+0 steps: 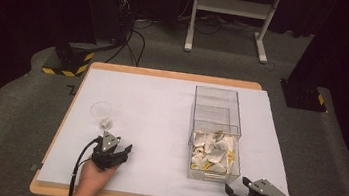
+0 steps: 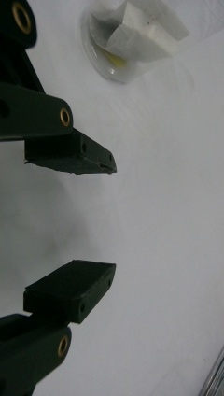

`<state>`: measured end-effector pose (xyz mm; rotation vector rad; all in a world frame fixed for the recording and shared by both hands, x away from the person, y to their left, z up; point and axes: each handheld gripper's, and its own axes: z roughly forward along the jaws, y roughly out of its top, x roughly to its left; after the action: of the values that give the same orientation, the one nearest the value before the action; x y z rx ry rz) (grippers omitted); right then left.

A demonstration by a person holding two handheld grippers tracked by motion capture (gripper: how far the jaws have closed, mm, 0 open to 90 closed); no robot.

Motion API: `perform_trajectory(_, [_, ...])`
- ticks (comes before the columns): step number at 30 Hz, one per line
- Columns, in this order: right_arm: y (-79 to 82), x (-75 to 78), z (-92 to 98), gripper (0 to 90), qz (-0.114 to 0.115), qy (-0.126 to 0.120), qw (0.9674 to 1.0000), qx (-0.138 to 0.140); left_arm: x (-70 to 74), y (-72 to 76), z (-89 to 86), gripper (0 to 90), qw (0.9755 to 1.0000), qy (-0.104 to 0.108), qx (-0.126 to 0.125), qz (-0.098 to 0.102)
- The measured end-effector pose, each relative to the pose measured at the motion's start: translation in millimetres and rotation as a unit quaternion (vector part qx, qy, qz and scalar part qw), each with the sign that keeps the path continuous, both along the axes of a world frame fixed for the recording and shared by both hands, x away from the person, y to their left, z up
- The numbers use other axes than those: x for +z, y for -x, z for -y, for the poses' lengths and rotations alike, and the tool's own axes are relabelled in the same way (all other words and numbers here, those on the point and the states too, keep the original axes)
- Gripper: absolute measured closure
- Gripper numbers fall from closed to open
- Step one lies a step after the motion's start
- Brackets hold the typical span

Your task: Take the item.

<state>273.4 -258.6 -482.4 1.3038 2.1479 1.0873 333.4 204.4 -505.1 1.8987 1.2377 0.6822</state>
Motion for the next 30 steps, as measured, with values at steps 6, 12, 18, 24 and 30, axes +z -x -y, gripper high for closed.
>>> perform_trajectory(6, [-4.4,0.9,-5.8,29.4,0.003,-0.006,1.0,0.003,-0.1,-0.2,-0.2,45.0,1.0,0.003,0.001,-0.001])
perform_trajectory(12, [-8.0,3.1,-11.7,29.8,0.007,-0.005,0.9999,0.006,-0.2,-0.4,-0.3,44.9,1.0,0.004,0.0,-0.002])
perform_trajectory(18, [-11.8,5.2,-16.4,28.9,0.007,-0.006,0.9999,0.013,0.0,-0.3,-0.7,44.9,1.0,0.005,0.0,-0.003])
perform_trajectory(24, [-13.5,6.2,-19.4,29.0,0.009,-0.008,0.9998,0.014,-0.1,-0.4,-1.4,44.9,0.9999,0.01,0.001,-0.004])
perform_trajectory(30, [-17.0,7.1,-20.5,29.4,0.011,-0.006,0.9999,0.011,-0.3,-1.4,-1.4,44.9,0.9999,0.009,-0.002,-0.006])
